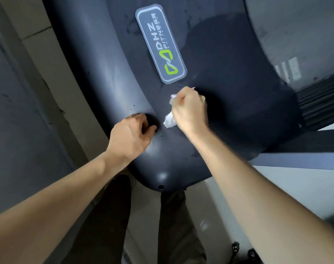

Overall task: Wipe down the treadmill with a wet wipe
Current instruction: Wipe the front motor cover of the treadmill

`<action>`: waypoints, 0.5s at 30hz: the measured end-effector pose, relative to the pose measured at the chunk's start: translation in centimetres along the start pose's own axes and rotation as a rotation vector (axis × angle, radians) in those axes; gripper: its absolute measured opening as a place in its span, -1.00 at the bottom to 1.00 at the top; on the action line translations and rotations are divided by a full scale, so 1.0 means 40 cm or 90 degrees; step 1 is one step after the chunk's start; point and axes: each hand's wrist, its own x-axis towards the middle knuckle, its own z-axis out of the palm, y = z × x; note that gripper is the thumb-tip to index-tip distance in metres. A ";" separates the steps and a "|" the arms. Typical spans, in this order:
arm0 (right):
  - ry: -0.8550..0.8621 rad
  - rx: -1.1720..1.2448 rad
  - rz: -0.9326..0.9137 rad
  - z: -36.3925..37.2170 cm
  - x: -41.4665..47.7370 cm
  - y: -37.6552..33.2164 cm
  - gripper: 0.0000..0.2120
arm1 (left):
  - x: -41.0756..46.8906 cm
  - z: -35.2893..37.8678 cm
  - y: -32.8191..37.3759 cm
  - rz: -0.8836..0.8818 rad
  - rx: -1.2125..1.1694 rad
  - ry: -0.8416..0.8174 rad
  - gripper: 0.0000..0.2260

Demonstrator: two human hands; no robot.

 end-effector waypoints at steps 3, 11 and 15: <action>-0.148 0.011 -0.156 0.045 -0.087 -0.017 -0.88 | 0.003 -0.009 -0.003 -0.008 -0.018 -0.025 -0.76; 0.143 0.008 0.164 -0.137 0.279 0.059 -0.86 | 0.031 -0.048 -0.055 -0.063 -0.022 -0.004 -0.55; 0.090 -0.030 0.037 -0.002 0.164 -0.057 -0.84 | 0.042 -0.049 -0.059 -0.075 -0.031 -0.019 -0.51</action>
